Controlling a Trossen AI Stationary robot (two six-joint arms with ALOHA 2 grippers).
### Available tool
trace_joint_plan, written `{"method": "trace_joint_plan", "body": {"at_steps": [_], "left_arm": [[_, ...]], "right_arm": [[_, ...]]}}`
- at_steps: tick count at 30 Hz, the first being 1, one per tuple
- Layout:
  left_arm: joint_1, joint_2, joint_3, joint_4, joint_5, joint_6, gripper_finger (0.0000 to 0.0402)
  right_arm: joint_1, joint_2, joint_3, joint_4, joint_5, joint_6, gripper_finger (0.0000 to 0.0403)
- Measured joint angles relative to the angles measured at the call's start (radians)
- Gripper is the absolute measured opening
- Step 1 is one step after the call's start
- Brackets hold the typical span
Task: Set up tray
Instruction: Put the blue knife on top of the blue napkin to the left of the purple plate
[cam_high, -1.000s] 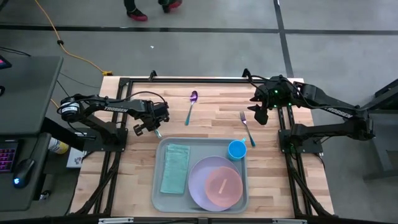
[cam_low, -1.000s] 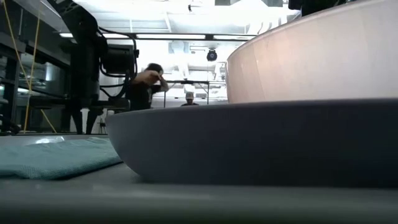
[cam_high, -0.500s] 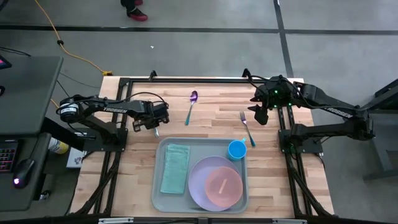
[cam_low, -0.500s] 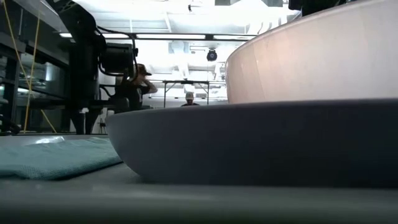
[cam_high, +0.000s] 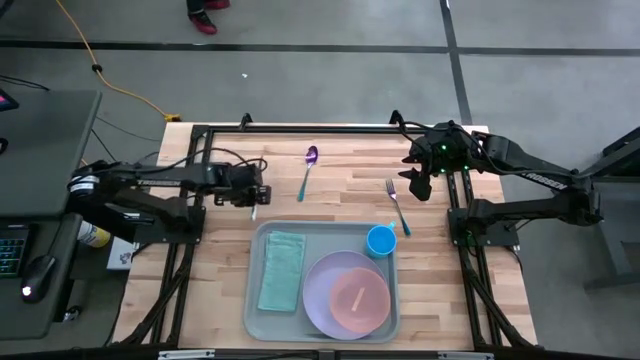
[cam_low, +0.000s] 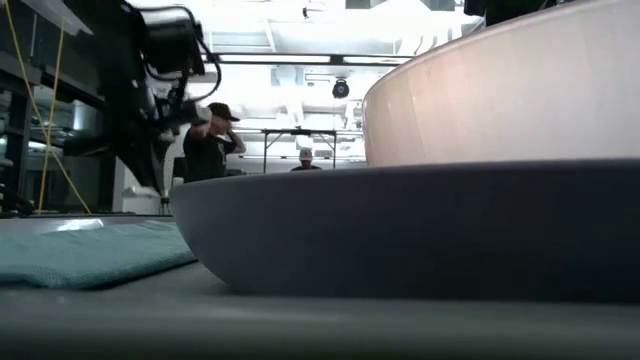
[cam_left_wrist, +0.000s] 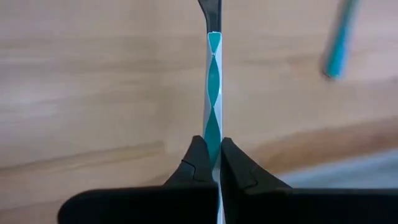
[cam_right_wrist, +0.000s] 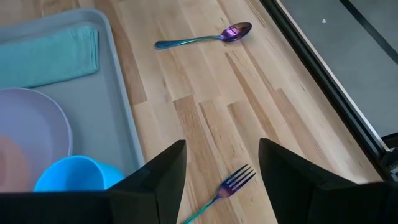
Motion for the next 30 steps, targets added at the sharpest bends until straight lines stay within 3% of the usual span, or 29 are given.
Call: {"method": "trace_joint_plan", "body": {"at_steps": [7,11,22,25,30], "left_arm": [[-0.176,-0.076,0.002,0.029,0.027,0.016,0.0024],[-0.321,-0.079,0.003,0.081,0.031,-0.07,0.0024],[-0.665,0.05,0.061,0.172,-0.153,-0.381,0.0024],[-0.717,0.113,0.164,0.043,-0.173,-0.45,0.0024],[-0.737,0.281,0.423,-0.352,-0.141,-0.508,0.0024]], "right_arm": [[0.0,0.0,0.0,0.0,0.008,-0.012,0.0179],[0.0,0.0,0.0,0.003,0.009,-0.013,0.0179],[0.0,0.0,0.0,0.02,0.031,-0.001,0.0179],[0.0,0.0,0.0,0.019,0.032,0.005,0.0179],[0.0,0.0,0.0,0.019,0.031,0.01,0.0179]]}}
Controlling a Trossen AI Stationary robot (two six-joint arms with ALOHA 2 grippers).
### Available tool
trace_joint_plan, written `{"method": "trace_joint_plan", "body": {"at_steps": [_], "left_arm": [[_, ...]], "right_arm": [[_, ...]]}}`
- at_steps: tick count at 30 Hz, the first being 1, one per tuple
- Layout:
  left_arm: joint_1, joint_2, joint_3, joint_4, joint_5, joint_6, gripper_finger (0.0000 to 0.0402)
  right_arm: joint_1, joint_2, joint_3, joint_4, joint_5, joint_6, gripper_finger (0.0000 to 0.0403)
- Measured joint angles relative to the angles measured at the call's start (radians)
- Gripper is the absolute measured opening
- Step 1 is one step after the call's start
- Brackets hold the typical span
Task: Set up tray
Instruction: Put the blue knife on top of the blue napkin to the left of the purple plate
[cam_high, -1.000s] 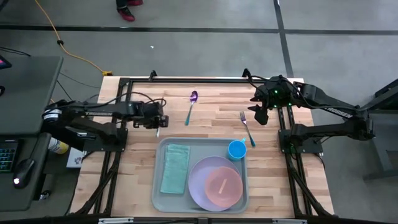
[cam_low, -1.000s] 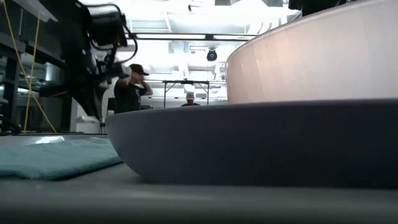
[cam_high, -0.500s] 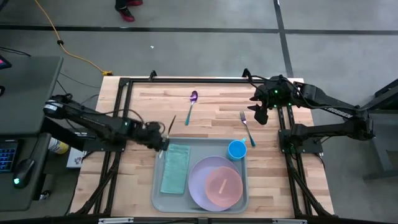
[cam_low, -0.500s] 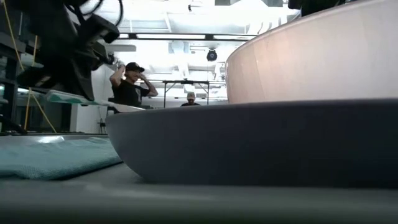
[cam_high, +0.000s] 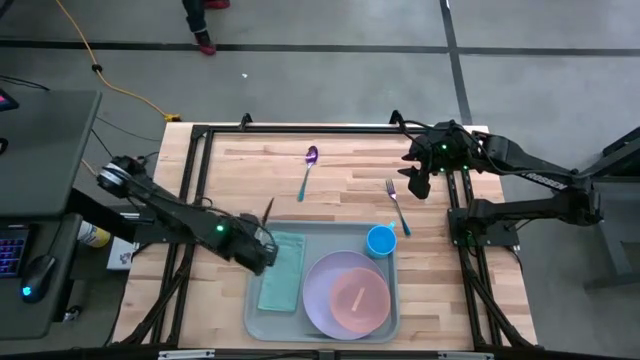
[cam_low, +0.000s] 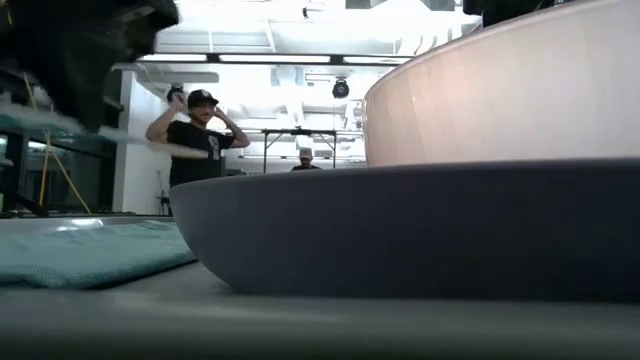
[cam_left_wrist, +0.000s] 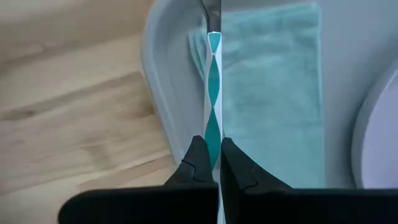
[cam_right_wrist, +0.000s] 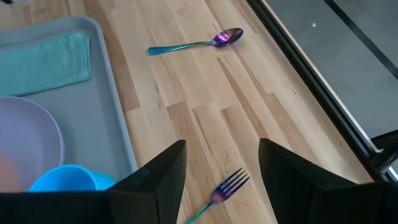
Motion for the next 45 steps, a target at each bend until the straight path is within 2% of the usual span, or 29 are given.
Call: {"method": "trace_joint_plan", "body": {"at_steps": [6,8,13,19,28,36,45], "left_arm": [[0.021,0.196,0.269,-0.162,-0.019,0.0,0.0024],[0.021,0.264,0.335,-0.214,-0.021,0.0,0.0024],[0.021,0.406,0.442,-0.227,0.011,0.0,0.0024],[0.02,0.5,0.463,-0.181,0.069,-0.002,0.0024],[0.015,0.538,0.462,-0.215,0.049,-0.002,0.0024],[-0.019,0.539,0.463,-0.182,0.028,-0.002,0.0024],[-0.076,0.539,0.463,0.018,0.036,-0.005,0.0024]], "right_arm": [[0.0,0.0,0.0,0.005,0.0,0.012,0.0179],[0.0,0.0,0.0,0.004,-0.004,0.015,0.0179],[0.0,0.0,0.0,-0.005,-0.005,0.018,0.0179],[0.0,0.0,0.0,-0.027,-0.013,0.017,0.0179],[0.0,-0.006,0.0,-0.039,-0.042,0.075,0.0179],[0.0,-0.008,0.0,-0.056,-0.063,0.096,0.0179],[0.0,-0.023,0.0,-0.109,-0.117,0.023,0.0179]]}}
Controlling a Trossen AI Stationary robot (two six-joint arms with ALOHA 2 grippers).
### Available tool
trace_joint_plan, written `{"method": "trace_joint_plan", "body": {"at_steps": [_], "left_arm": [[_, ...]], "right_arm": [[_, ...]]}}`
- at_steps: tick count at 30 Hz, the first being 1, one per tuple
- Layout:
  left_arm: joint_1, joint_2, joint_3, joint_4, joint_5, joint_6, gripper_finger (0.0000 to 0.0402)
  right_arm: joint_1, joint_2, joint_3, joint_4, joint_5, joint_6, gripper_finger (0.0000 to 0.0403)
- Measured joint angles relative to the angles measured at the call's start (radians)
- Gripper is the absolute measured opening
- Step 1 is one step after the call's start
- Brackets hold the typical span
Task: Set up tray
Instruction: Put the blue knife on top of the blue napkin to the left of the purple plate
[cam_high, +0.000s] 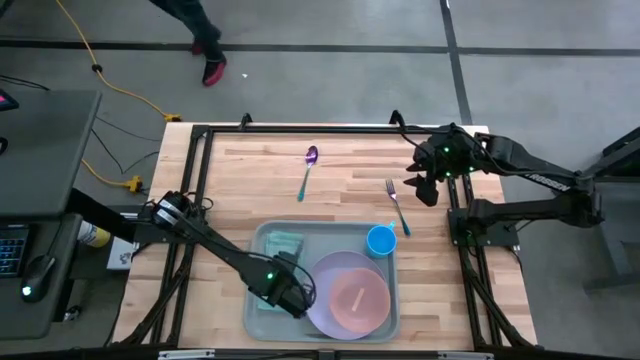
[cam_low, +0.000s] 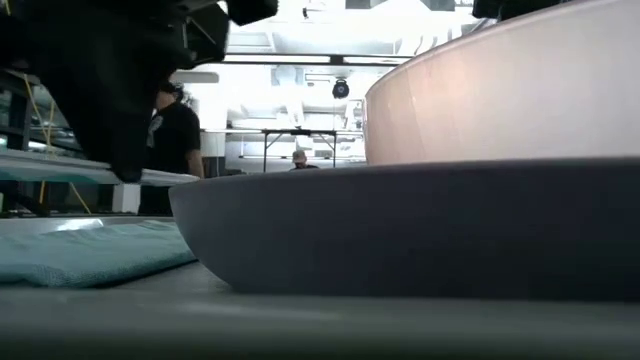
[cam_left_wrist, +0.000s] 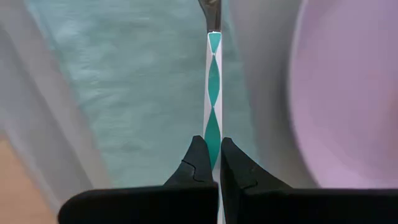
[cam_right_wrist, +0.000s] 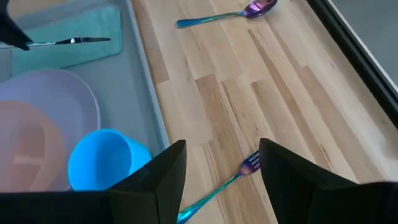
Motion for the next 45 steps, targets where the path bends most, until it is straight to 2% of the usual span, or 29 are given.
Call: {"method": "trace_joint_plan", "body": {"at_steps": [3,5,12,14,17,23,25,38,45], "left_arm": [[0.011,0.009,0.008,0.019,0.008,-0.003,0.0024],[0.026,0.013,0.027,-0.035,0.026,-0.005,0.0024],[0.074,0.064,0.141,-0.071,0.06,-0.004,0.0024],[0.072,0.095,0.179,-0.159,0.093,-0.005,0.0023],[0.075,0.148,0.244,-0.173,0.135,-0.006,0.0023],[0.094,0.222,0.337,-0.309,0.165,-0.011,0.0023],[0.104,0.225,0.346,-0.275,0.166,-0.011,0.0023],[0.124,0.227,0.344,-0.335,0.159,-0.012,0.0023],[0.122,0.252,0.346,-0.297,0.19,-0.011,0.0022]], "right_arm": [[0.0,-0.019,0.0,-0.009,-0.011,-0.034,0.0179],[0.0,-0.036,0.0,-0.011,-0.027,-0.055,0.0179],[0.0,-0.113,0.0,-0.024,-0.054,-0.103,0.0179],[0.0,-0.131,0.0,-0.022,-0.053,-0.105,0.0179],[0.0,-0.152,0.0,-0.019,-0.053,-0.106,0.0179],[0.003,-0.171,0.0,-0.018,-0.064,-0.105,0.0179],[0.003,-0.172,0.0,-0.024,-0.066,-0.105,0.0179],[0.003,-0.174,0.0,-0.034,-0.067,-0.104,0.0179],[0.003,-0.174,0.0,-0.034,-0.066,-0.103,0.0179]]}}
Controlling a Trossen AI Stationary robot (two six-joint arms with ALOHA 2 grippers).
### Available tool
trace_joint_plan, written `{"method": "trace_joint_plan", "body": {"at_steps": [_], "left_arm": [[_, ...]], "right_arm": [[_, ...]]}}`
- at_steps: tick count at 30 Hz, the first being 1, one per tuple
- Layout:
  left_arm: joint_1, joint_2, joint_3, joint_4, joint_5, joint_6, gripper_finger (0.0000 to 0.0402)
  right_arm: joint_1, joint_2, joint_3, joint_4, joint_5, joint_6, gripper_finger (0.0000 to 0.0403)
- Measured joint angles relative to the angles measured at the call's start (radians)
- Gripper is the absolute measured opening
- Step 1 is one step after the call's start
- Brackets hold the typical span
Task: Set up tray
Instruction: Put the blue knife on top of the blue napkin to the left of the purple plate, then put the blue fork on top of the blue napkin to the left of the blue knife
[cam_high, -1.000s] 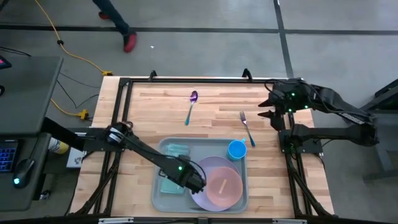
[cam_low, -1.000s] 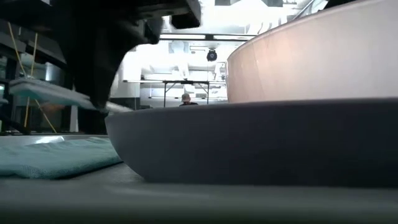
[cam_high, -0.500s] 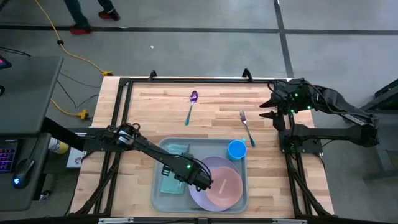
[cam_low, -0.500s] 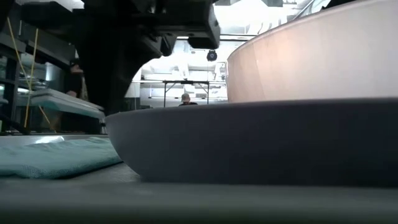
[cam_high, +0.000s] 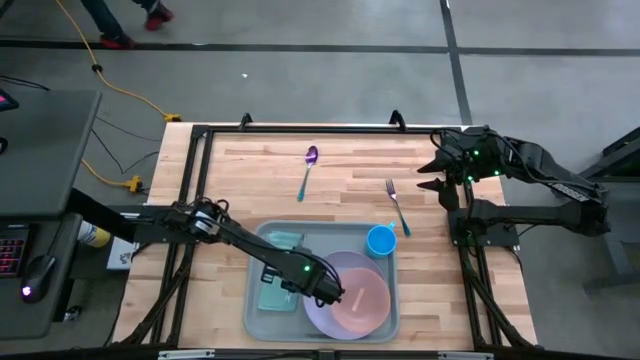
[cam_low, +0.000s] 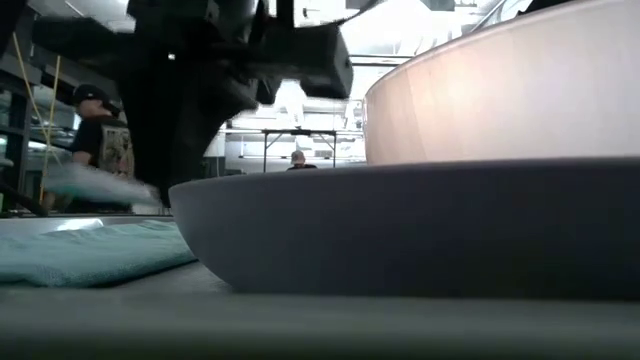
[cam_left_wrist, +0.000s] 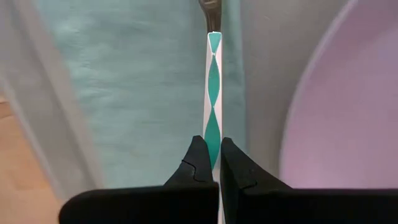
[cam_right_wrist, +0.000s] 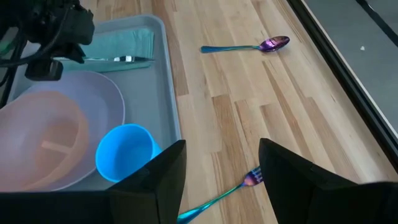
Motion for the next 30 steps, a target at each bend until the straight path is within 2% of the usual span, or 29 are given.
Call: {"method": "trace_joint_plan", "body": {"at_steps": [15,23,30], "left_arm": [[0.0,0.039,-0.001,0.018,0.019,-0.002,0.0025],[0.0,0.039,-0.002,0.014,0.019,-0.001,0.0123],[0.0,0.039,-0.002,0.005,0.012,0.0,0.0185]], "right_arm": [[0.0,0.0,0.0,-0.006,0.0,0.001,0.0179],[0.0,0.0,0.0,-0.005,0.011,-0.002,0.0179],[0.0,0.0,0.0,-0.007,0.011,-0.002,0.0179]]}}
